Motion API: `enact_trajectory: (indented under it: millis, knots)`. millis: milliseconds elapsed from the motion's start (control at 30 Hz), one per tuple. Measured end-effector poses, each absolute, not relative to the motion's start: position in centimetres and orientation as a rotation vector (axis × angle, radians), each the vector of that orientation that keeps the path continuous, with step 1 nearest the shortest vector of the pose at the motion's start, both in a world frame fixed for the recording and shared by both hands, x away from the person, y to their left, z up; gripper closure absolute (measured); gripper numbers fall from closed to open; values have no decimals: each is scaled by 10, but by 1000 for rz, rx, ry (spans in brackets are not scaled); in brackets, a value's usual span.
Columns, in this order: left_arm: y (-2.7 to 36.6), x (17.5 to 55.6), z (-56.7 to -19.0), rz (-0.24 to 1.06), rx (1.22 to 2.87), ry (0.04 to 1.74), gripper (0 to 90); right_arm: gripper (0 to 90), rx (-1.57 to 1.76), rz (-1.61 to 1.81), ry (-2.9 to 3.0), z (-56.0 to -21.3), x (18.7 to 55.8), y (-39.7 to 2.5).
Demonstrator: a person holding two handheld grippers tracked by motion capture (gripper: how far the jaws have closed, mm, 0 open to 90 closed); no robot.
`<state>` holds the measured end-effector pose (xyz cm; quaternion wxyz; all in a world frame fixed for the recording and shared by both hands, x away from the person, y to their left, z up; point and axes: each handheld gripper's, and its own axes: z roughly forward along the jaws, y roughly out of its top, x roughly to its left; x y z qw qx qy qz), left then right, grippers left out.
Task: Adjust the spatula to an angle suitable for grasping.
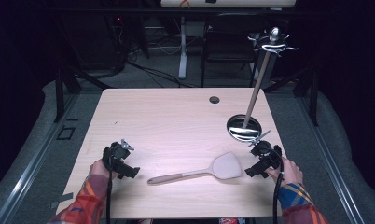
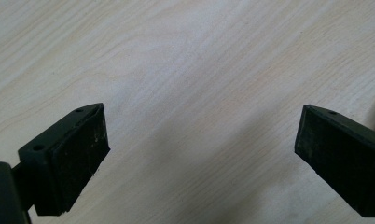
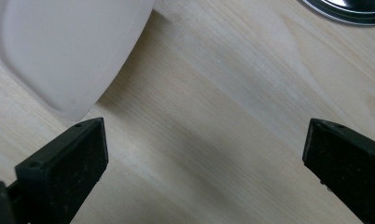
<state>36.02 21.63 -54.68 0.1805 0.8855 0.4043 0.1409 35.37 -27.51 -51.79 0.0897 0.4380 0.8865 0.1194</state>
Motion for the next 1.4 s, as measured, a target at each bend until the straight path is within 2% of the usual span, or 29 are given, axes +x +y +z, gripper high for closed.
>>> enact_trajectory:
  millis: [367,500,833,1200,1400]
  knots:
    - [216,358,-544,422,2501,1129,33,0,1270,448,2659,-515,350,-271]
    - [217,356,-540,468,2472,1126,40,0,1187,436,2686,-507,347,-263]
    - [225,355,-541,438,2451,1131,35,0,1072,452,2739,-506,352,-242]
    - [231,353,-544,411,2450,1132,32,0,846,451,2873,-511,372,-197]
    - [229,349,-541,406,2455,1102,19,0,716,409,2918,-510,371,-172]
